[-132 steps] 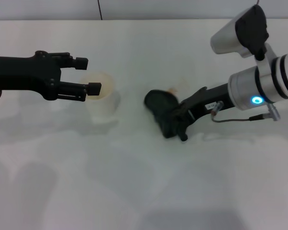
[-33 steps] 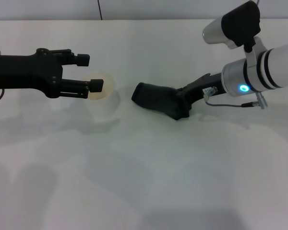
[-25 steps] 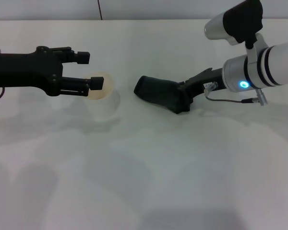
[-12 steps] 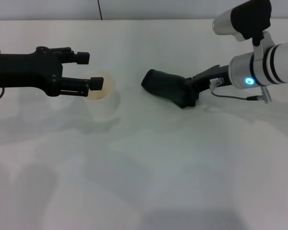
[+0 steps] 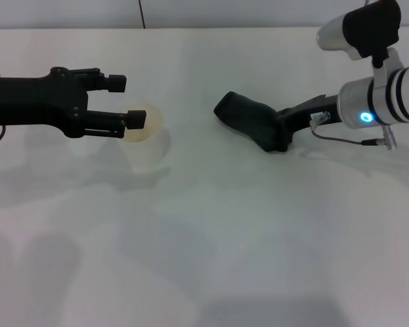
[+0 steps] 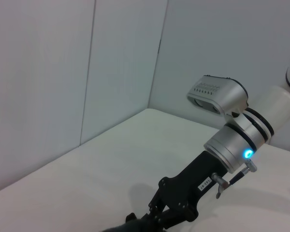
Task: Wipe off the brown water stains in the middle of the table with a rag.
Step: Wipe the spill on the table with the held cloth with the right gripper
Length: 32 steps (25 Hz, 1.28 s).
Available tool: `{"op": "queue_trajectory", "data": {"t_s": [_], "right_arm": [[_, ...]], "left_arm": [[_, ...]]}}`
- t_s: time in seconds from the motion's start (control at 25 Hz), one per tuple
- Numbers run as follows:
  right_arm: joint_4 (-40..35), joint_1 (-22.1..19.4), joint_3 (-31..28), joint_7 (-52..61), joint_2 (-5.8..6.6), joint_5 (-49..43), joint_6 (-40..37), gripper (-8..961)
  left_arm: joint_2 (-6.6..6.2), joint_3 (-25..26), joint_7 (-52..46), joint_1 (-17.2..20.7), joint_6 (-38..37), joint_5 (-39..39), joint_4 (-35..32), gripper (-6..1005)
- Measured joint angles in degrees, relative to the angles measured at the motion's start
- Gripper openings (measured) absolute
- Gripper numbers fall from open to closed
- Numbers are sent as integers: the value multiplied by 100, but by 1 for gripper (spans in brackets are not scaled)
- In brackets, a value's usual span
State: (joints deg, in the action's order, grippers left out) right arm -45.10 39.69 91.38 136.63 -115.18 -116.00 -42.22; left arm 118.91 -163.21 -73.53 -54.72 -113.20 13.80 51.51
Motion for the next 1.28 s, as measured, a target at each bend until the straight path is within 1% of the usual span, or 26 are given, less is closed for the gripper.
{"op": "queue_trajectory", "data": {"t_s": [0.24,0.68,1.28], "right_arm": [[-14,-121,-230,4,-4,-156,-31,71],[-280,-290,-246,3,3,-162,-220,75],[-941,-377,97,1,-53,-137,-958,81]], "left_arm": [[0,0,12,43,0,0,0,875],[0,0,17,51,0,0,32,875],[0,0,17,43,0,52,32,874]]}}
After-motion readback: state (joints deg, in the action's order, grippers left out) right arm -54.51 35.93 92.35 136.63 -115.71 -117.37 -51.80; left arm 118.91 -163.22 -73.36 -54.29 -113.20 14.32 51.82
